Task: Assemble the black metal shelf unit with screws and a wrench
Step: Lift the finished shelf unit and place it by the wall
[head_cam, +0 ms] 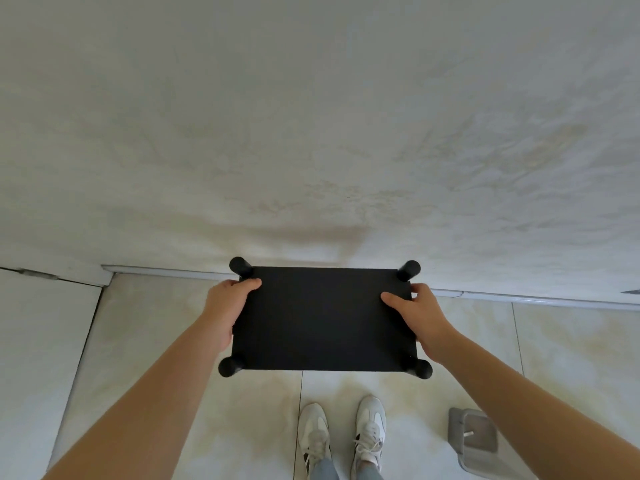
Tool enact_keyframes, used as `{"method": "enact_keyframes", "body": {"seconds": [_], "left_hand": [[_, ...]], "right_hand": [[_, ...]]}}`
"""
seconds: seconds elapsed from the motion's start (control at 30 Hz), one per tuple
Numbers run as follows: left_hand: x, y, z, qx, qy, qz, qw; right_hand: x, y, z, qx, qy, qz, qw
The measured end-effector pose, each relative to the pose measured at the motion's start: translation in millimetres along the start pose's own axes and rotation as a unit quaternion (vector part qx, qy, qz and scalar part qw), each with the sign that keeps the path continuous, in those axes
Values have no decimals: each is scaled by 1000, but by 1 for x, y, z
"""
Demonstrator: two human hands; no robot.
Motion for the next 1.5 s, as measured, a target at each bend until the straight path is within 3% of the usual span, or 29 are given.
{"method": "enact_keyframes", "body": {"seconds": [0.5,1.07,1.5], "left_hand": [[-58,32,64,-45,-15,-46,998],[-26,6,108,-60,-15,3,998],[0,-26,97,-22,-15,25,999]], "right_hand": [[68,6,-61,34,6,59,998],[41,-42,-95,75,-39,40,996],[10,-67,-72,50,-82,29,995]]}}
Point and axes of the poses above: each hand's wrist, its own y-axis away from the middle knuckle, its own z-axis out of the palm, x = y × z, the point moved 7 cm from there along -y, towards the middle knuckle, and after that the axes turned 13 degrees about y, right-handed, at the moved point
